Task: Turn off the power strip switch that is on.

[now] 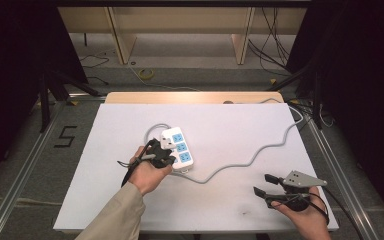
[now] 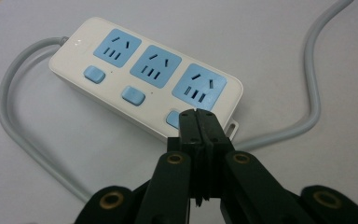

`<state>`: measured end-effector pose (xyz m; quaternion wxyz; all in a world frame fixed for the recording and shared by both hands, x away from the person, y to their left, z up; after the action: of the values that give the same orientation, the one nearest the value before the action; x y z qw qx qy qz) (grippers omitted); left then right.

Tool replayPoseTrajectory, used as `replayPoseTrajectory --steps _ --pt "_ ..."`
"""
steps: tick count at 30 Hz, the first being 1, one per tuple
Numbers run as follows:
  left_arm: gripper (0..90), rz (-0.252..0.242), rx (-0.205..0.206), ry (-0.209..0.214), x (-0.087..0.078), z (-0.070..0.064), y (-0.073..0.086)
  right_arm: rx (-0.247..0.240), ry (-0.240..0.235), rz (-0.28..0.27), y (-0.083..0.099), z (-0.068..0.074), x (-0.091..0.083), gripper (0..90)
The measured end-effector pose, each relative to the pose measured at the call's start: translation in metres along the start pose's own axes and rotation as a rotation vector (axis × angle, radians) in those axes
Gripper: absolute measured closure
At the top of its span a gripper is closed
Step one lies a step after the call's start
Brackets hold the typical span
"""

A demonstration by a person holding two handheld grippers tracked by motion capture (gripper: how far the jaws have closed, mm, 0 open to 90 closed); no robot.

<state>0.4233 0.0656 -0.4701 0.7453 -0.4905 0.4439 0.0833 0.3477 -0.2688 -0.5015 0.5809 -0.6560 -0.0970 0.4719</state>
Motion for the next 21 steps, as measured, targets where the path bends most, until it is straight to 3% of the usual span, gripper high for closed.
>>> replayPoseTrajectory --steps 21 --pt "89.7 0.032 0.024 0.008 0.0095 -0.0037 -0.0058 0.001 0.000 0.001 0.0001 0.0001 -0.0004 35.6"
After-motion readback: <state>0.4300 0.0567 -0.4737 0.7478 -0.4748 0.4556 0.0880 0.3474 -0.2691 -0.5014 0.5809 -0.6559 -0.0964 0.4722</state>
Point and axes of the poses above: each handheld gripper's, and its own axes: x roughly forward along the jaws, y roughly out of its underside, z roughly to its left, the point moved 6 cm from there along x, roughly forward along the jaws, and after that the axes turned 5 degrees about -y, right-handed, at the moved point
